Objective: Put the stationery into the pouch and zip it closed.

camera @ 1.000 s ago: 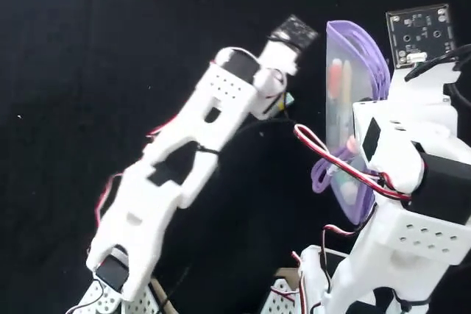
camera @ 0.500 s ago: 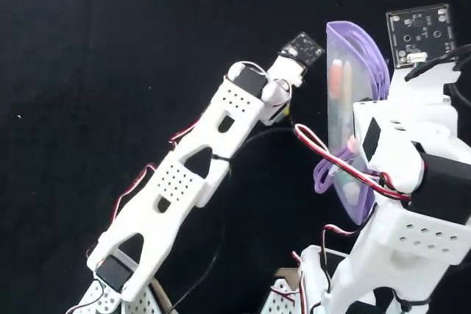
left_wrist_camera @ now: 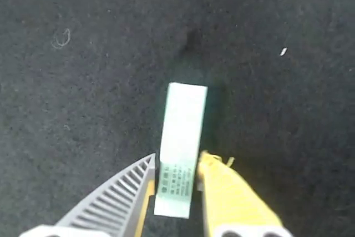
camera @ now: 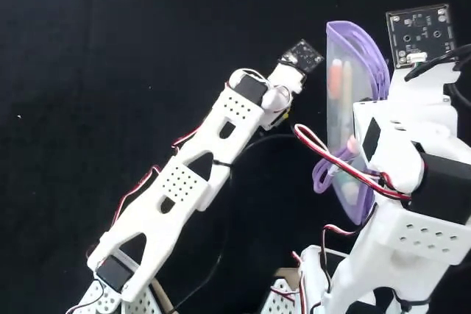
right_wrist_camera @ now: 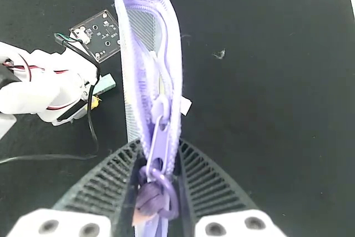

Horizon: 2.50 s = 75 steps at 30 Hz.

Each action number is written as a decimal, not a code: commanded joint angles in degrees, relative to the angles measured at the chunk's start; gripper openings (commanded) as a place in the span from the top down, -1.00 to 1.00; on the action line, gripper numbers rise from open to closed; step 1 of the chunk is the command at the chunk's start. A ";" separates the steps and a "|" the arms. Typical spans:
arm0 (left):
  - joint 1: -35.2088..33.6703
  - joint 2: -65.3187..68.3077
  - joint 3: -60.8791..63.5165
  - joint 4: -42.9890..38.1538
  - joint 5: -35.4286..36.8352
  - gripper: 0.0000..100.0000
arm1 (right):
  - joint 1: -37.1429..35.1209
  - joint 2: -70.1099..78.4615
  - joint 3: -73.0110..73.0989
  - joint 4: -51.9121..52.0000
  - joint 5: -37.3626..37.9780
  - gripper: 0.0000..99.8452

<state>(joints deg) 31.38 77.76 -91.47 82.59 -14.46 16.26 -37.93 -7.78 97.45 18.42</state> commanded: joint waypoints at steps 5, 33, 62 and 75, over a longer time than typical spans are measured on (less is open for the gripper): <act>-0.40 -1.67 -4.00 0.44 -0.09 0.90 | 0.35 -1.89 -0.84 -1.41 0.00 0.98; -23.60 -58.90 -3.82 18.37 32.18 0.94 | -25.93 -1.98 -0.48 -1.49 -7.38 0.98; -23.52 -99.43 56.75 2.20 36.84 0.94 | -38.59 -6.11 4.35 -3.96 -6.86 0.98; -22.73 -123.78 106.07 -34.02 39.65 0.94 | -40.26 -6.11 5.49 -4.40 -6.77 0.98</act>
<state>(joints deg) 7.91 -39.78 6.55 55.16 24.75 -22.86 -42.33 -1.54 94.64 11.47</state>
